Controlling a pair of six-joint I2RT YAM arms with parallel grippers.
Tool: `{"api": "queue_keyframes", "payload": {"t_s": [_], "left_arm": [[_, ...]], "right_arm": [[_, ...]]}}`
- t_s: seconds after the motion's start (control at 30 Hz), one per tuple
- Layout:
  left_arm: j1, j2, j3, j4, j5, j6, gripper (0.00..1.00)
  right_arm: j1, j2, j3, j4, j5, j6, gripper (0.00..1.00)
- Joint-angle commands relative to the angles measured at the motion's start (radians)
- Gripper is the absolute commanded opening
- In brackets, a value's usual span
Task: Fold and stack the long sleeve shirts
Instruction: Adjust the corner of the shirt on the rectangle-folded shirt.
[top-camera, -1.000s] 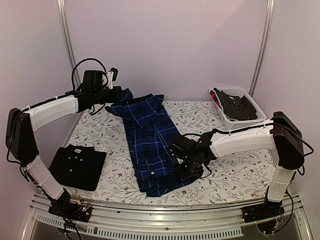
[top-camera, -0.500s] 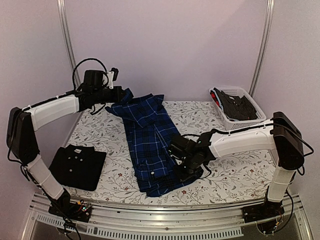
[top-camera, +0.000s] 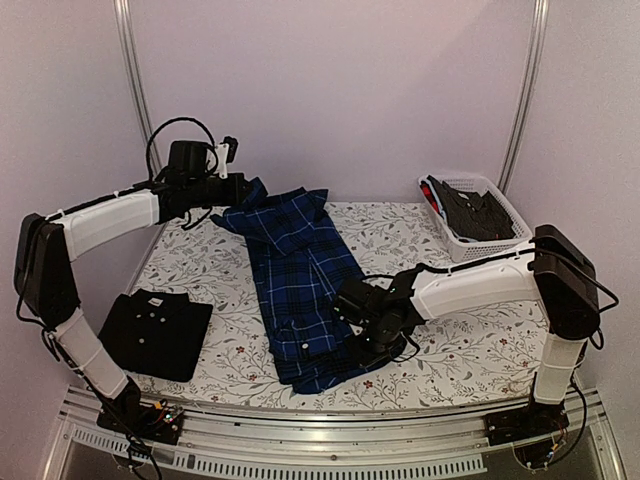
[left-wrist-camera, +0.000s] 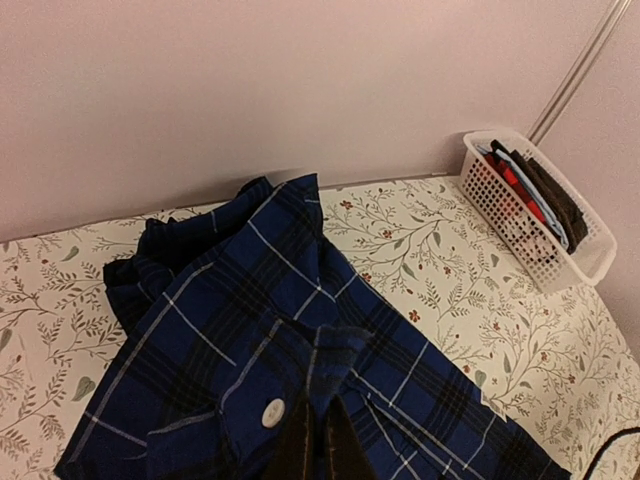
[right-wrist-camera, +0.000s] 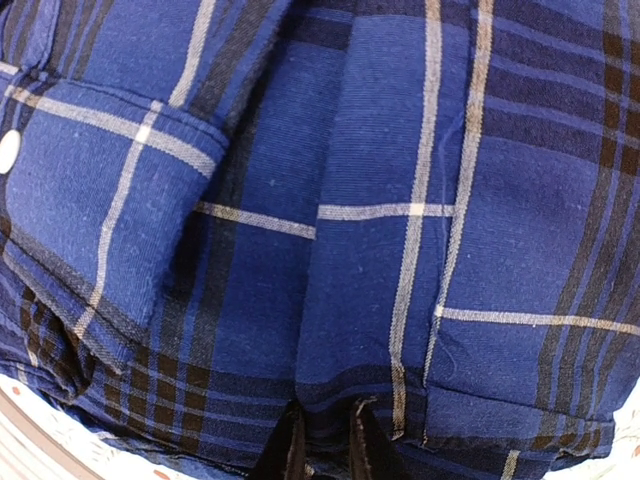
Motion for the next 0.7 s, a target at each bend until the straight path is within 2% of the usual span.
{"api": "queue_keyframes", "payload": {"t_s": [0.0,0.13,0.67], "left_arm": [[0.011,0.014,0.026,0.010,0.014,0.008,0.00],[0.013,0.013,0.026,0.009,0.015,0.009,0.00],[0.015,0.006,0.029,0.015,0.022,0.008,0.00]], "right_arm": [[0.011,0.014,0.014,-0.020,0.018,0.013,0.11],[0.011,0.001,0.027,-0.031,0.034,0.018,0.00],[0.014,-0.087,0.060,-0.037,-0.005,0.005,0.00]]}}
